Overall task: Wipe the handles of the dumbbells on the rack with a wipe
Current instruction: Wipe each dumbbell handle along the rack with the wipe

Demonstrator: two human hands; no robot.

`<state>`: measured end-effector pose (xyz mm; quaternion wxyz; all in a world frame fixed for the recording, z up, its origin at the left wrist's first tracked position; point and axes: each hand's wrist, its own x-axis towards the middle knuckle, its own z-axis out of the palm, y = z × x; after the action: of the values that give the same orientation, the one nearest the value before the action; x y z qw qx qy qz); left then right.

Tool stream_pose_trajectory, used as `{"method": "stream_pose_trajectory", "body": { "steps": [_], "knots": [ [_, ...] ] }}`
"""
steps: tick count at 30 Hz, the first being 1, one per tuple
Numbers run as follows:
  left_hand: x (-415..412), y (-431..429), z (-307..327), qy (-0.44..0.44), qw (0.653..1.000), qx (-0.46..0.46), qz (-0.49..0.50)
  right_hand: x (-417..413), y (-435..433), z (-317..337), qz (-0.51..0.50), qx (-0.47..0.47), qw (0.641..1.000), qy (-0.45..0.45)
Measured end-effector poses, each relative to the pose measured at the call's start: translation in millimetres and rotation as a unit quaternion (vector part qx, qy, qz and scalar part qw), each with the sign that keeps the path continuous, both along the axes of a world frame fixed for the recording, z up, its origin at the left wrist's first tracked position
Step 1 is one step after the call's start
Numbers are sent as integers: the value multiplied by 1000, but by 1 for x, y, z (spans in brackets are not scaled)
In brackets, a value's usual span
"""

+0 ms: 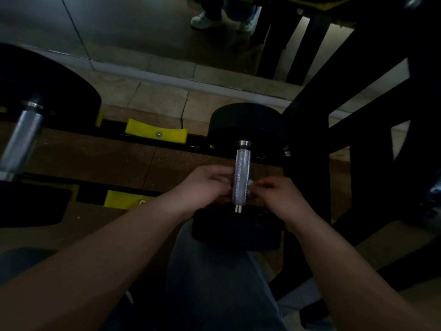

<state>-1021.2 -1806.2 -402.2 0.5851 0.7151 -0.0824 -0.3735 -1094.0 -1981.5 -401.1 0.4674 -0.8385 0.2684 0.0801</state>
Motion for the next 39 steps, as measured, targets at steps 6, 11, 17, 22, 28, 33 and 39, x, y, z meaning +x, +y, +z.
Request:
{"method": "stream_pose_trajectory", "body": {
  "steps": [6, 11, 17, 22, 28, 33, 39],
  "knots": [
    [-3, -4, 1, 20, 999, -10, 29, 57, -1, -21, -144, 193, 970, -35],
    [1, 1, 1, 23, 999, 34, 6, 31, -8, -26, -75, 258, 961, 66],
    [-1, -3, -4, 8, 999, 39, 17, 36, -1, -12, -148, 290, 945, 32],
    [4, -7, 0, -50, 992, -10, 112, 29, 4, -2, -209, 172, 957, -106],
    [0, -18, 14, -80, 989, -85, 91, 7, 12, 11, -81, 99, 974, -187],
    [8, -35, 6, -71, 982, -67, 164, 11, 10, 9, -86, 102, 978, -164],
    [23, -36, -9, -62, 993, 82, 65, 17, 9, -1, -124, 115, 978, -120]
  ]
}}
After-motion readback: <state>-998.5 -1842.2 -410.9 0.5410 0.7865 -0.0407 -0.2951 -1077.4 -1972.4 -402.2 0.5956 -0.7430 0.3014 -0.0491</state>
